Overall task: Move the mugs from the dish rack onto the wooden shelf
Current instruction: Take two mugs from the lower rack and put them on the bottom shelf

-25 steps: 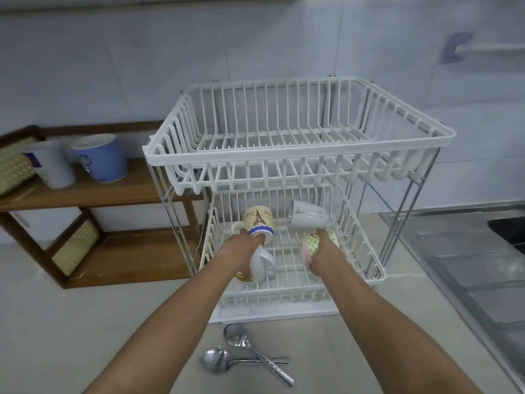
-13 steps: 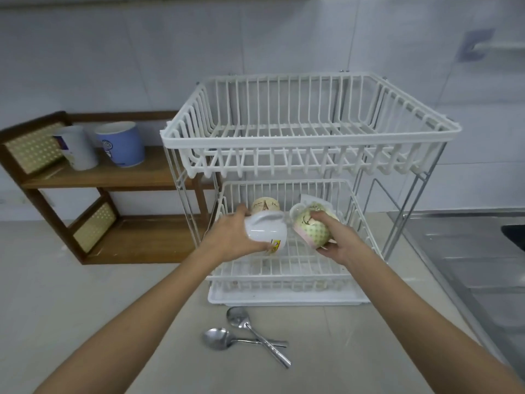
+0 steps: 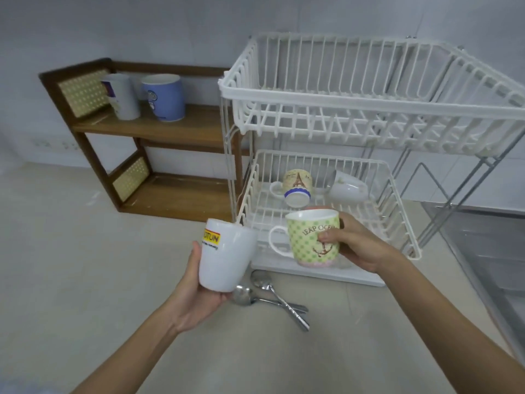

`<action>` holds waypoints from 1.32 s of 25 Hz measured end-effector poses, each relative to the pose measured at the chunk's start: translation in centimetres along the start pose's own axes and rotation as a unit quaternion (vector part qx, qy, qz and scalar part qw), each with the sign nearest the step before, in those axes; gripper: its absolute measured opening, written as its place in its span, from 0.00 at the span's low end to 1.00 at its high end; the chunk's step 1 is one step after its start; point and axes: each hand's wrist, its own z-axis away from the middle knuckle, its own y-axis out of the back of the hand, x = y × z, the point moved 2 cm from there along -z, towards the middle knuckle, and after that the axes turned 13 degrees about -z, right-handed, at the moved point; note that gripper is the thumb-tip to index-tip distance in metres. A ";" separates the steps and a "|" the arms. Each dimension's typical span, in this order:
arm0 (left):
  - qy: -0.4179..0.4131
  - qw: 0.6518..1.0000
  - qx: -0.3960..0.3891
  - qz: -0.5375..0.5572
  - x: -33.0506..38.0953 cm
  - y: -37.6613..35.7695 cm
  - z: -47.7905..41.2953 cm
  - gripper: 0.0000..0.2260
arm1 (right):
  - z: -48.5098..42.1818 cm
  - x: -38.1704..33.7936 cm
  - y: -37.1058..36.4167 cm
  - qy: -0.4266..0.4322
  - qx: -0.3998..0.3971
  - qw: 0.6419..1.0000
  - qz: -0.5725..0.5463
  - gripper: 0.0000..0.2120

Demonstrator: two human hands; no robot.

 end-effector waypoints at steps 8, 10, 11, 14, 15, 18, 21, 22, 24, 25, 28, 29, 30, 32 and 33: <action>-0.134 0.980 0.142 -0.048 4.7 11.8 3.2 0.18 | -6.5 3.5 -11.8 -0.013 -0.087 0.996 0.003 0.33; -0.150 0.972 0.167 -0.074 5.6 14.4 4.0 0.17 | -8.2 4.9 -14.7 -0.013 -0.089 0.996 0.012 0.34; -0.151 0.968 0.182 -0.083 6.1 15.8 4.4 0.18 | -9.1 5.7 -16.0 -0.012 -0.085 0.996 0.013 0.35; -0.156 0.955 0.222 -0.123 8.0 19.4 4.9 0.22 | -11.9 7.7 -19.4 -0.009 -0.050 0.999 0.004 0.37; -0.162 0.949 0.235 -0.135 8.9 20.3 4.7 0.23 | -12.9 8.1 -20.2 -0.006 -0.029 1.000 0.006 0.37; -0.167 0.930 0.290 -0.155 11.6 22.6 2.6 0.26 | -16.7 8.8 -22.1 0.007 0.063 0.997 0.036 0.37; -0.171 0.906 0.327 -0.207 14.2 24.1 -0.4 0.29 | -20.7 9.1 -23.0 0.017 0.168 0.984 0.057 0.33; -0.177 0.904 0.320 -0.220 14.8 24.6 -1.6 0.31 | -22.0 9.1 -23.1 0.026 0.201 0.977 0.069 0.33; -0.181 0.905 0.301 -0.241 15.7 26.1 -4.2 0.35 | -24.7 9.2 -22.9 0.039 0.260 0.958 0.112 0.36; -0.184 0.905 0.296 -0.244 15.9 26.7 -5.4 0.35 | -25.8 9.2 -22.7 0.041 0.284 0.948 0.140 0.37; -0.195 0.906 0.299 -0.228 15.5 28.5 -9.0 0.29 | -29.1 10.0 -21.9 0.044 0.332 0.922 0.193 0.40; -0.196 0.903 0.306 -0.230 15.3 29.0 -10.0 0.28 | -30.1 10.3 -21.6 0.047 0.346 0.916 0.195 0.41; -0.193 0.899 0.310 -0.240 15.2 29.4 -10.9 0.27 | -30.9 10.5 -21.5 0.049 0.364 0.909 0.197 0.42; -0.188 0.872 0.323 -0.317 15.7 30.1 -12.7 0.29 | -32.6 10.9 -21.2 0.051 0.402 0.892 0.200 0.41; -0.189 0.848 0.329 -0.371 16.2 30.2 -13.5 0.30 | -33.5 11.1 -21.0 0.053 0.415 0.887 0.197 0.41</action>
